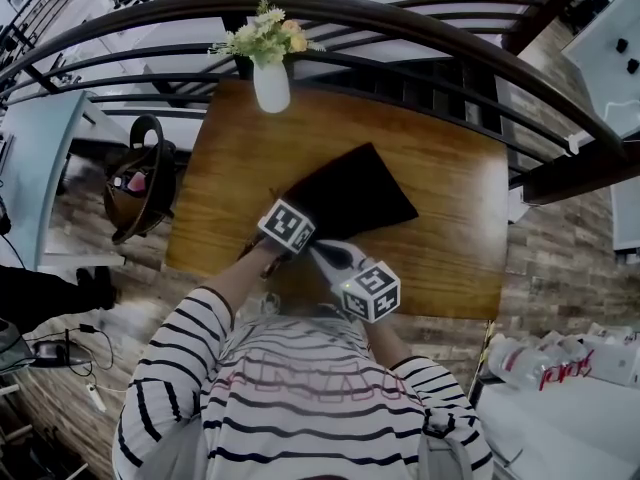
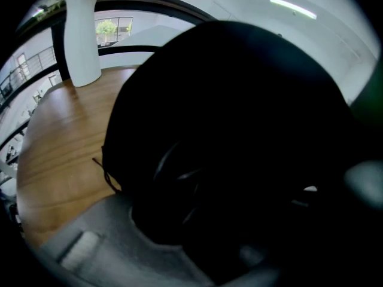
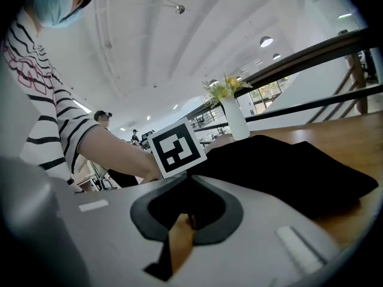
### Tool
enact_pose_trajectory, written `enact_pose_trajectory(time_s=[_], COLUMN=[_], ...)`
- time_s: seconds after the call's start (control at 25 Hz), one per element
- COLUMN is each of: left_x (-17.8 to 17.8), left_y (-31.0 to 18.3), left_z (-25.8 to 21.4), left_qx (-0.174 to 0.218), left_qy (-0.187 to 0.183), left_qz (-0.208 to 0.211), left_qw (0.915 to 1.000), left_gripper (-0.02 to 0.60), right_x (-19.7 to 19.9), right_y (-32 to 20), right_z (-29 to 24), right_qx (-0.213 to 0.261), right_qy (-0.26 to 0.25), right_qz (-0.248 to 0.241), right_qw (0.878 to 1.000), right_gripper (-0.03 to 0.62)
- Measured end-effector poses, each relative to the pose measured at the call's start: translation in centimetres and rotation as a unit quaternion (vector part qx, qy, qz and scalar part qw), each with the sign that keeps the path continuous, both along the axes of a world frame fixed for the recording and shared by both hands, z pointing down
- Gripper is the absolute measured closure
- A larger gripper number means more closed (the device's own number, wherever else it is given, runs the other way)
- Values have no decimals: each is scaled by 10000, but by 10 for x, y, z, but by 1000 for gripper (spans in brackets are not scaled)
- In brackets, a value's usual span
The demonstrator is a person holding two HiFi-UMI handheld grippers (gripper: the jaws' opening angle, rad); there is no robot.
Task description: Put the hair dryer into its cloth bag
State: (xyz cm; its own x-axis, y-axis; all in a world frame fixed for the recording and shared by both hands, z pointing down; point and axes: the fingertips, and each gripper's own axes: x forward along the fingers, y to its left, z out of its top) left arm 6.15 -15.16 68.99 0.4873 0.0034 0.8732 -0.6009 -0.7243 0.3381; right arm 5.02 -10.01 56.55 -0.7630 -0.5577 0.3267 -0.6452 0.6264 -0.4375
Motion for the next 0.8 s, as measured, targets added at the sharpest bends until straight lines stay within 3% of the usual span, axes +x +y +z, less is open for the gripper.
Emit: enact_pose_trajectory(time_s=[0.8], left_x=[26], left_y=[-19], left_z=[10], left_qx=[335], left_qy=[-161], left_qz=[800], left_qw=[9961], left_gripper=[426], right_x=[14], right_y=[-4], right_z=[11], right_qx=[-209], right_qy=[-221], right_qz=[-214], right_qw=[9993], right_gripper=[582])
